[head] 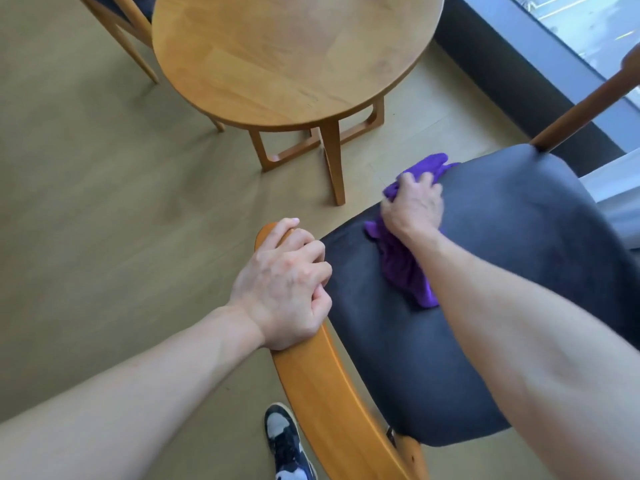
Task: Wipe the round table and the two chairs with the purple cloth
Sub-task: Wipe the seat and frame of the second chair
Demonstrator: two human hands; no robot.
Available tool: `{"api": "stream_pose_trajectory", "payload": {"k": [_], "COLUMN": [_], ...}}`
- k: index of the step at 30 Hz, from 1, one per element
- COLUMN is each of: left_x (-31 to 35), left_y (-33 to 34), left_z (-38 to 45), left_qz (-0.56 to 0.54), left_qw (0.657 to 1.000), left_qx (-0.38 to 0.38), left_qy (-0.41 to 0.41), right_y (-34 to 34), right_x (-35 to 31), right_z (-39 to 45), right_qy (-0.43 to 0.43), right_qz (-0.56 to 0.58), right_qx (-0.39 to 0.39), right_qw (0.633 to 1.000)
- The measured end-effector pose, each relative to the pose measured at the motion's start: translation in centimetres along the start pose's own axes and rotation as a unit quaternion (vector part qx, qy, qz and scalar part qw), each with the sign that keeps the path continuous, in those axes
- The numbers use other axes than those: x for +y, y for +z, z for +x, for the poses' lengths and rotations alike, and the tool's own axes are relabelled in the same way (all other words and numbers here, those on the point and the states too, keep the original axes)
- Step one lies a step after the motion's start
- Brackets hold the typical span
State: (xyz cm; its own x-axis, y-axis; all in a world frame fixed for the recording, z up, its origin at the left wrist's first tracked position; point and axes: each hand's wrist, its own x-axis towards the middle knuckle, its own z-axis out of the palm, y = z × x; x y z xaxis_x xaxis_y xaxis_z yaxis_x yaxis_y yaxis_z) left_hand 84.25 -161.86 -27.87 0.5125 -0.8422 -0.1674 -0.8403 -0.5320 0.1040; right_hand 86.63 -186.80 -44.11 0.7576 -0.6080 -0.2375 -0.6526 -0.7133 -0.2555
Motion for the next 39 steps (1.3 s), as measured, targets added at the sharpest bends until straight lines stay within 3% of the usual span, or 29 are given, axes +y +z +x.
{"api": "stream_pose_trajectory", "payload": {"k": [3,7,12,18,21,26,29,33,36,39], "left_x": [0.0,0.3,0.3,0.6,0.4,0.6,1.6,9.3,15.2,16.1], "left_y": [0.0,-0.3,-0.6,-0.9,-0.9,-0.9,-1.4,0.3,1.8,2.0], "left_z": [0.1,0.2,0.3,0.3,0.0,-0.1,-0.6,-4.9,-7.8,-7.8], "left_qz": [0.001,0.018,0.041,0.062,0.063,0.066,0.043,-0.028,-0.091,-0.1], "left_qw": [1.0,1.0,0.999,0.997,0.997,0.997,0.998,0.997,0.992,0.987], "left_qx": [0.007,0.012,-0.007,-0.041,-0.04,-0.039,-0.033,-0.038,-0.037,-0.021], "left_qy": [0.007,0.01,0.007,0.008,0.002,-0.004,-0.042,-0.066,-0.085,-0.123], "right_y": [2.0,3.7,3.3,0.2,-0.4,0.9,2.4,3.7,3.5,2.9], "right_x": [-4.5,-5.7,0.4,11.8,12.4,5.2,0.3,1.9,8.0,15.0], "right_z": [-4.1,-10.9,-16.1,-20.9,-21.4,-18.9,-18.4,-20.6,-23.8,-26.3], "right_qy": [-0.084,-0.261,-0.408,-0.554,-0.535,-0.388,-0.316,-0.413,-0.484,-0.563], "right_qz": [0.026,0.026,-0.006,-0.116,-0.136,-0.022,0.068,-0.021,-0.042,-0.063], "right_qx": [-0.051,-0.108,-0.134,-0.23,-0.251,-0.148,-0.108,-0.117,-0.15,-0.195], "right_qw": [0.995,0.959,0.903,0.791,0.795,0.909,0.94,0.903,0.861,0.8]}}
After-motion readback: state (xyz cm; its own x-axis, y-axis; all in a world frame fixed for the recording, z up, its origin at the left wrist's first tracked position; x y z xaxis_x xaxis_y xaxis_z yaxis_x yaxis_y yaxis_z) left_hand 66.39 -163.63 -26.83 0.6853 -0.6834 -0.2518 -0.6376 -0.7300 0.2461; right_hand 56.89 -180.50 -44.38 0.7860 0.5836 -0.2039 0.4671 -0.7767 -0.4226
